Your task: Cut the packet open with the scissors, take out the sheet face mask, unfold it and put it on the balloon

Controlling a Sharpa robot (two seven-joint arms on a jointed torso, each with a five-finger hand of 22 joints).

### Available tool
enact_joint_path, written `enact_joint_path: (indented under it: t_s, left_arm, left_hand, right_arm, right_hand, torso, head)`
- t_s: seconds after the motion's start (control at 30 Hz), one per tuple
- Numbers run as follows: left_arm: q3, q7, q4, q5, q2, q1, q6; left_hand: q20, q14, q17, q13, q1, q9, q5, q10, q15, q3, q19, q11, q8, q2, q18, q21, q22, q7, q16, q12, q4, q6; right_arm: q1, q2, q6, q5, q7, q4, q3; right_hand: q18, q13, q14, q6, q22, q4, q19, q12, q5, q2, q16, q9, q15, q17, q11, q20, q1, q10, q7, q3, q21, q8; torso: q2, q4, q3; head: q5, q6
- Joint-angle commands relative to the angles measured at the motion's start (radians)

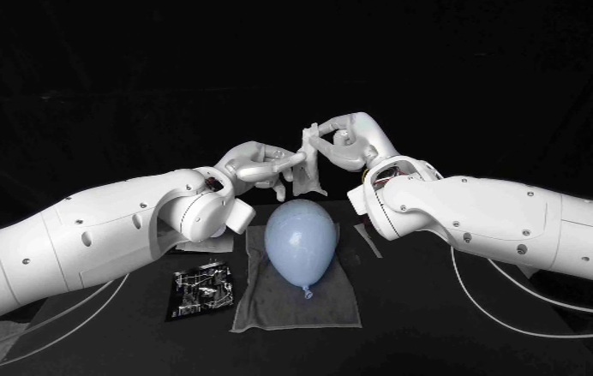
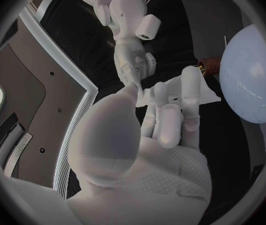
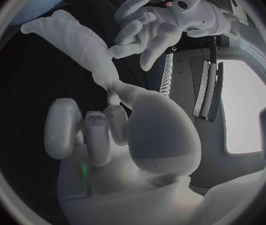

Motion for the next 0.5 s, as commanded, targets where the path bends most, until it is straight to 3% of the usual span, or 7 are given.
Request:
enact_joint_path:
  t_s: [0.03,0.5]
  left_arm:
    - [0.001,-0.003,-0.007,-0.012,0.005,0.0,-0.033]
    - [0.0,-0.017,-0.03,-0.019,0.005,0.0,-0.064]
  left_hand:
    - [0.004,-0.002,-0.003,0.011,0.021,-0.007,-0.002,-0.011,0.01,-0.013,-0.012,0.006,-0.018,0.0,0.0,0.015,0.014,0.005,-0.006,0.007,0.0,-0.02]
    - [0.006,-0.003,0.003,0.038,0.052,-0.003,-0.002,-0.014,0.005,-0.042,-0.033,-0.003,-0.006,0.007,0.004,0.037,0.03,-0.007,-0.011,0.028,0.001,0.026]
  right_arm:
    - [0.0,0.0,-0.007,-0.008,0.016,0.004,0.001]
    - [0.0,-0.001,-0.011,-0.01,0.02,0.009,0.001]
  right_hand:
    - [-0.014,0.087,0.105,0.006,0.179,-0.002,0.03,-0.004,0.006,0.012,0.003,0.032,-0.004,0.263,-0.005,-0.005,0.002,0.007,-0.003,0.008,0.003,0.004]
    - [-0.015,0.088,0.105,0.005,0.18,-0.003,0.03,-0.003,0.006,0.011,0.003,0.032,-0.004,0.263,-0.006,-0.005,0.002,0.008,-0.003,0.008,0.006,0.005]
  torso:
    - [0.0,0.0008,-0.0002]
    - [0.0,0.0012,0.0002]
  head:
    - [-0.001,-0.001]
    - [-0.003,-0.001]
